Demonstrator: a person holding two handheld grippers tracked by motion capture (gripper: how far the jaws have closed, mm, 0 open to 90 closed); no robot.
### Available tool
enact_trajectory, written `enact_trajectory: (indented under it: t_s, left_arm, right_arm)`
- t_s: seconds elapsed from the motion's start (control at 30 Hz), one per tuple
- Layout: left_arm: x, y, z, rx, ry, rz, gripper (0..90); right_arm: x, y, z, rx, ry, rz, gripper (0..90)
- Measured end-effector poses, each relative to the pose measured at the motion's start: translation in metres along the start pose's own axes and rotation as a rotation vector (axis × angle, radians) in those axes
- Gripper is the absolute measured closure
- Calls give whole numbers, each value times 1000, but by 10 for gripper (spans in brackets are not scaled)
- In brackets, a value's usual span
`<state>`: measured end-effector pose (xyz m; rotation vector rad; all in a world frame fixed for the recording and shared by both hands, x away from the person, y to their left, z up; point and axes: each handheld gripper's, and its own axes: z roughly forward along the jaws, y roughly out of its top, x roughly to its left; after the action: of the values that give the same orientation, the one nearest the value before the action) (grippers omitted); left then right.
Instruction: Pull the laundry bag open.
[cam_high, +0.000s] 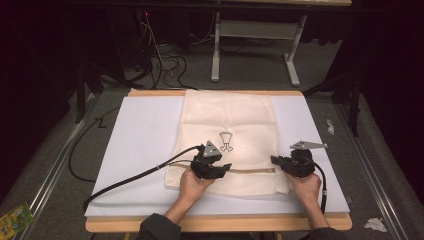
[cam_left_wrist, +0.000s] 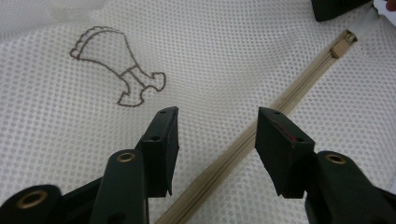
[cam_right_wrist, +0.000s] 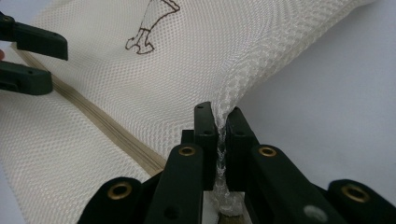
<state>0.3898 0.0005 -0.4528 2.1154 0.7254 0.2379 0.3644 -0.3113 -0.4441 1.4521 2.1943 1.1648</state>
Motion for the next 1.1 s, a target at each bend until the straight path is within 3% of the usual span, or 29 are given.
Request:
enact_trajectory:
  t_s: [0.03,0.17,0.3,0.73,0.93,1.1]
  left_arm:
    - [-3,1,1,4,2,12,503]
    - [-5,3,4,-4,-21,-4,506]
    - [-13,7,9,22,-34,29,512]
    - [-28,18,25,17,-109,29,544]
    - [-28,18,27,23,-111,17,545]
    - [-33,23,29,29,-119,39,563]
  right_arm:
    - [1,0,0,-4,5,2,874]
    - [3,3,-1,-3,11,-14,875]
    - [5,5,-1,-6,19,-18,874]
    - [13,12,2,-15,36,-38,874]
    - [17,16,5,-21,50,-46,875]
    - [19,19,6,-24,63,-45,875]
